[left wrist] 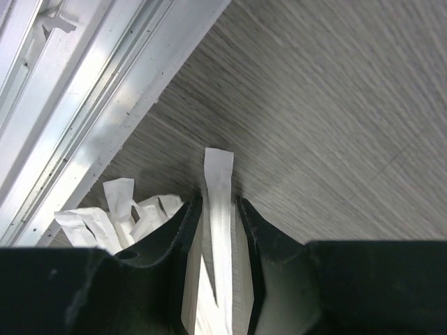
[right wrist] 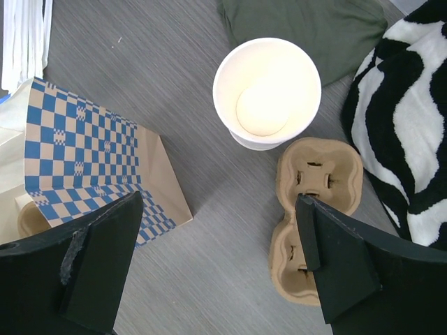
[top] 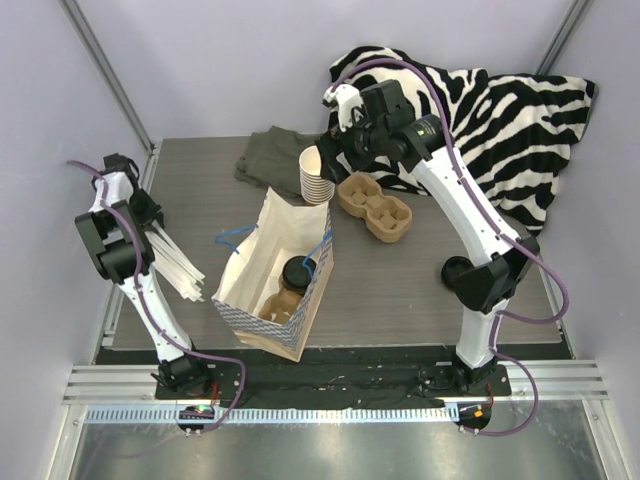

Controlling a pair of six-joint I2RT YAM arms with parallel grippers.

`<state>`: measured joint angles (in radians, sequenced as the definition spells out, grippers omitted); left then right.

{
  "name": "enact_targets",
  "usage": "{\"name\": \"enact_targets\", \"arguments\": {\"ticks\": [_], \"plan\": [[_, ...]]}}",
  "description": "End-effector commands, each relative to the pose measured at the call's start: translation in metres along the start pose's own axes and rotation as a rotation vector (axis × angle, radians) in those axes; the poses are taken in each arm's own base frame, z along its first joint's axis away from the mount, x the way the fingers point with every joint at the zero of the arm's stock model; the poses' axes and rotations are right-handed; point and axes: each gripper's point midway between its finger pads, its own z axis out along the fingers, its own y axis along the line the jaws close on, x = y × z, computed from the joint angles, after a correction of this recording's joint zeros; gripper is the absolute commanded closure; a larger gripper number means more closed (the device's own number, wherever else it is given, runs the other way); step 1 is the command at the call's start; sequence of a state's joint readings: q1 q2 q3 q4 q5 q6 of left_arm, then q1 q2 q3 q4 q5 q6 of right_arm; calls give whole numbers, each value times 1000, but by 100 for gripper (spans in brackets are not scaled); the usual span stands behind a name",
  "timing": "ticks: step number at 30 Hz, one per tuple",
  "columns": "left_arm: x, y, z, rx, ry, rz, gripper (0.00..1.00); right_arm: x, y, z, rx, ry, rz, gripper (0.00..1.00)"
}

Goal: Pack the takeout coffee

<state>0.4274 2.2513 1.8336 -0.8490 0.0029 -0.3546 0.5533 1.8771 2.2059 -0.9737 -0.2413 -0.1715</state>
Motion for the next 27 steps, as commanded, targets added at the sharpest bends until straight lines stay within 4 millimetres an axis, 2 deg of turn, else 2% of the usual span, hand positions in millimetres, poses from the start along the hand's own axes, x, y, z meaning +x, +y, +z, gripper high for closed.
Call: {"name": "enact_targets", "arguments": {"ticks": [1, 5, 7, 12, 15, 20, 21, 24, 25, 27], "plan": [[-11, 0, 6, -13, -34, 10, 71, -16, -6, -6, 31, -37, -21, 0], [-8, -6, 15, -1, -16, 16, 71, -15, -7, -6, 38, -31, -27, 0], [-6, -11, 16, 4, -11, 19, 75, -15, -8, -5, 40, -27, -31, 0], [-5, -30, 18, 75, 5, 13, 92, -14, -10, -6, 53, -19, -33, 0], [-15, -45, 12, 131, -11, 1, 100, -13, -11, -8, 60, -12, -36, 0], [-33, -81, -15, 290, -65, -48, 100, -15, -14, -14, 77, -13, -47, 0], [-42, -90, -24, 337, -106, -52, 100, -15, -13, -15, 77, -12, -48, 0], [-57, -104, -53, 396, -184, -48, 100, -16, -13, -18, 84, -15, -46, 0], [-65, -107, -72, 417, -227, -44, 100, -17, -13, -19, 86, -20, -44, 0], [-77, -112, -94, 448, -292, -26, 100, -19, -14, -21, 93, -25, -42, 0]]}}
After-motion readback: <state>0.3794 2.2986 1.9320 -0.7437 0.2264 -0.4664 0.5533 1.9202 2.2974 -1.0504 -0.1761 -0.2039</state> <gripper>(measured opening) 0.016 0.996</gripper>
